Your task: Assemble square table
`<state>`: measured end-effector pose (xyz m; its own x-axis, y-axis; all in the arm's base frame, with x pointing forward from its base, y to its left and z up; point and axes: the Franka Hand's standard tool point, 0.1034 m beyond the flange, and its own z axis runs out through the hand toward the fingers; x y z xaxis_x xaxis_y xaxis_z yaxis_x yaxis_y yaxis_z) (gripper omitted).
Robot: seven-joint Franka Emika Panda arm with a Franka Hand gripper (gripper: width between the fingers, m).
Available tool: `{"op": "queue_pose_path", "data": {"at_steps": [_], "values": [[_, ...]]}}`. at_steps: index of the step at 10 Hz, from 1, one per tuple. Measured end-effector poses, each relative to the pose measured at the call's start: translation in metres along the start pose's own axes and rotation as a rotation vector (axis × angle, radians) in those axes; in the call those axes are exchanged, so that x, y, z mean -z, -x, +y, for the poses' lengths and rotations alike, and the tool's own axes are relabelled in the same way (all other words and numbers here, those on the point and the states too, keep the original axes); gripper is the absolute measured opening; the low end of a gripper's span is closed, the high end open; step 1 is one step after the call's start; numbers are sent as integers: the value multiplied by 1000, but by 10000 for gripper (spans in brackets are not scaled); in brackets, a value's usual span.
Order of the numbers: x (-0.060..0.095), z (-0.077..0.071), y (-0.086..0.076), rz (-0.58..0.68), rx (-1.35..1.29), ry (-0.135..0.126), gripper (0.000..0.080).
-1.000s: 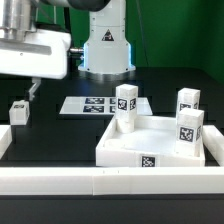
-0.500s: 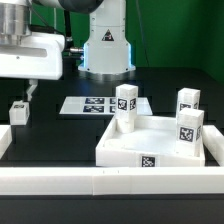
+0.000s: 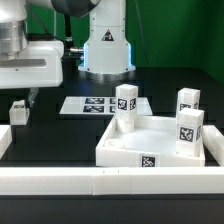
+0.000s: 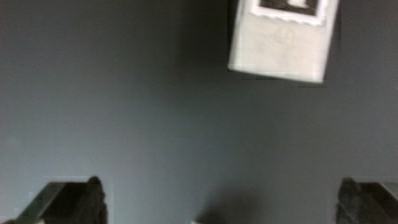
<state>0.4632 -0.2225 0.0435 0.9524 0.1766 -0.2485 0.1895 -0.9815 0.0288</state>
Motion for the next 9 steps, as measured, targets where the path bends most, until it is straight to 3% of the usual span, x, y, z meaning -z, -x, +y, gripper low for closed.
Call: {"op": "queue_pose_path", "data": {"at_steps": [2, 3, 5, 7, 8, 9], "values": [[0, -5, -6, -82, 17, -18, 649], [-2, -10, -3, -145, 10, -38, 649], [-12, -11, 2, -291, -59, -48, 649], [-20, -1, 10, -431, -56, -7, 649], [-23, -1, 20, -547, -62, -6, 649], [-25, -2, 17, -610, -62, -13, 649]]}}
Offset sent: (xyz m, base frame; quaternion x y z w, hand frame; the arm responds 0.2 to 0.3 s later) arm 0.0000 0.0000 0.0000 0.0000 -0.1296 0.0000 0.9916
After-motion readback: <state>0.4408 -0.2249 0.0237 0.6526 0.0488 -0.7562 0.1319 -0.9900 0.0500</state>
